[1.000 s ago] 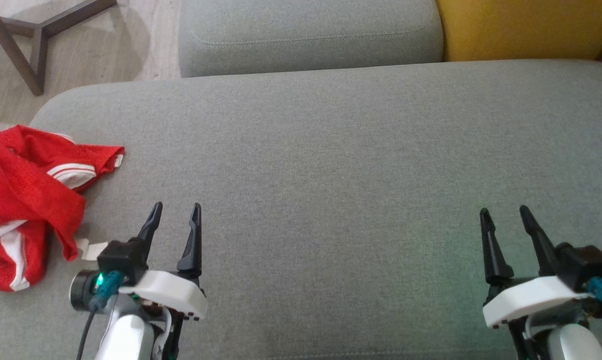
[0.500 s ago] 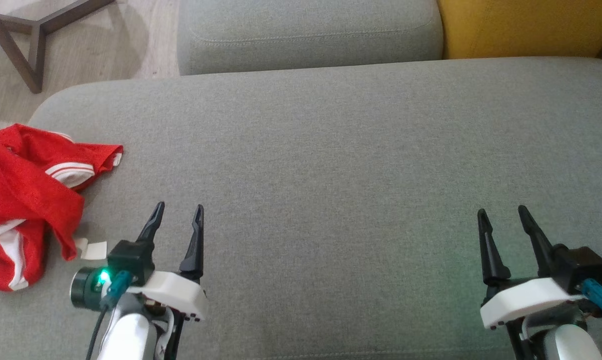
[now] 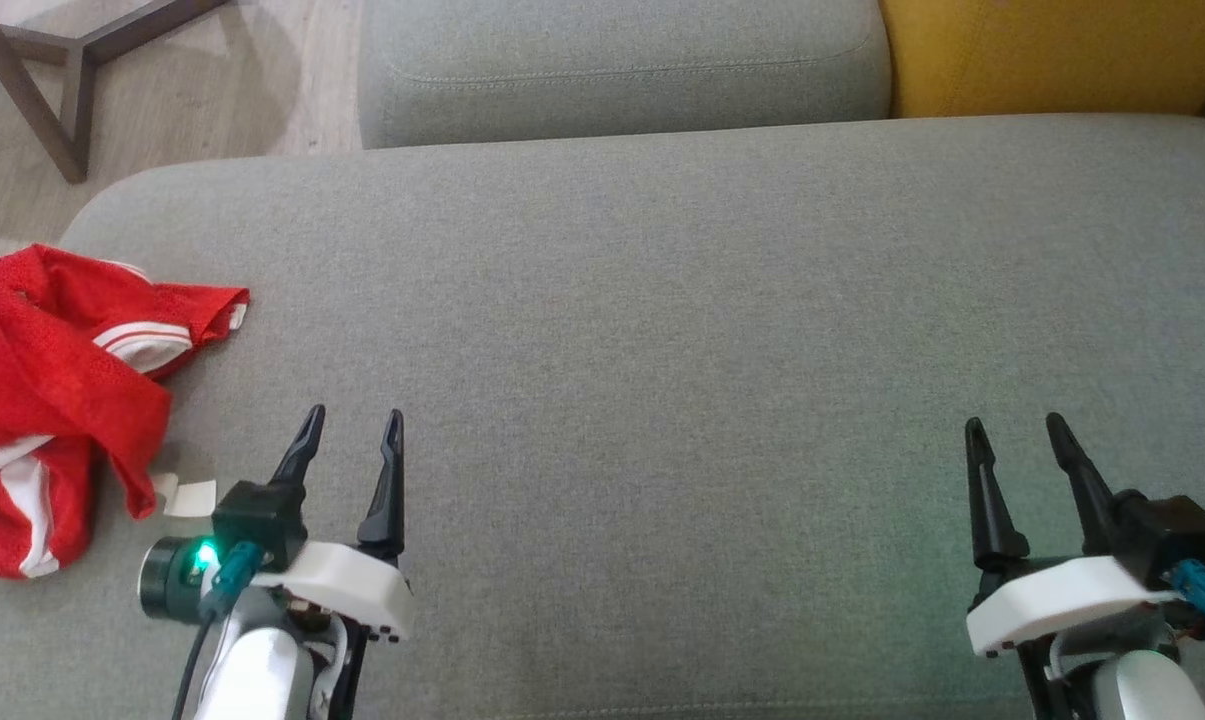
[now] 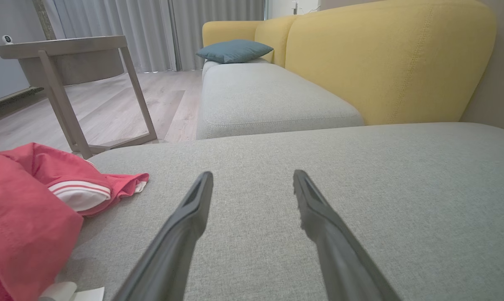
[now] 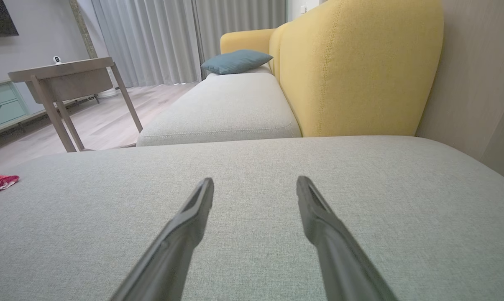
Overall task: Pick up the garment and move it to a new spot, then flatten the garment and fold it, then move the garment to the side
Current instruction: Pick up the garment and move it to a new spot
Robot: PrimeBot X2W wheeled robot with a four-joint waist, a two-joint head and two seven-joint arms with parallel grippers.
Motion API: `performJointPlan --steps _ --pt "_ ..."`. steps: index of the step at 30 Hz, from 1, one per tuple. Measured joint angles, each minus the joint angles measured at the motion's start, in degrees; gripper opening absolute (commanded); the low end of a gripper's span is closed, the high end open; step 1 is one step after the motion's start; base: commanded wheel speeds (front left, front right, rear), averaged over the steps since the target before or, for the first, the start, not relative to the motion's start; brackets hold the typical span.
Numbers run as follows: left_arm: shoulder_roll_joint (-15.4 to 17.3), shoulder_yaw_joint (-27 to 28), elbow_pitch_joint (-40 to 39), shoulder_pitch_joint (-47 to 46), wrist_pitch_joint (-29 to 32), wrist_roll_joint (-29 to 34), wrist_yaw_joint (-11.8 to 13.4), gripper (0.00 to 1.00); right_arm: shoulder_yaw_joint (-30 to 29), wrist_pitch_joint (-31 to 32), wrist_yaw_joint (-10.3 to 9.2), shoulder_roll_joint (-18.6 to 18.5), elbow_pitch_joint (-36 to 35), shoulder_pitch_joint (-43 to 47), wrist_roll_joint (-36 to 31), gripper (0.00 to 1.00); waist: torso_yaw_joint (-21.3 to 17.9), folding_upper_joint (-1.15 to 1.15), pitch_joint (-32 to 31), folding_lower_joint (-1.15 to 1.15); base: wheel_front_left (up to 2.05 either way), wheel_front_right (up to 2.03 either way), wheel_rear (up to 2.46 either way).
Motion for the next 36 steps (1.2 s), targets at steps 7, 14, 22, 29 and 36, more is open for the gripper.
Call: performJointPlan --steps 7,14,22,29,36 --pt "0.0 0.0 0.0 0.0 0.0 0.0 0.0 1.0 -0.1 0.0 0.0 0.1 0.0 0.0 0.0 1.0 0.1 0.0 0.2 0.0 0.0 0.0 0.0" --pt "0.0 0.0 0.0 -0.1 0.0 0.0 0.5 1.0 -0.2 0.0 0.0 0.2 -0.6 0.0 0.0 1.0 1.6 0.0 0.3 0.0 0.0 0.0 0.0" --pt "0.0 0.3 -0.3 -2.0 0.0 0.0 0.8 1.0 0.1 0.3 0.0 0.3 -3.1 0.0 0.1 1.0 6.7 0.0 0.6 0.0 0.0 0.0 0.0" --pt "0.2 0.7 -0.6 -2.0 0.0 0.0 1.0 1.0 0.7 0.8 0.0 0.4 -4.3 0.0 0.6 1.0 12.7 0.0 1.0 0.0 0.0 0.0 0.0" --pt "0.3 1.7 -1.7 -2.0 0.0 0.0 1.4 1.0 1.4 1.3 0.0 0.4 -5.2 -0.1 0.5 1.0 18.0 0.0 1.5 0.0 0.0 0.0 0.0"
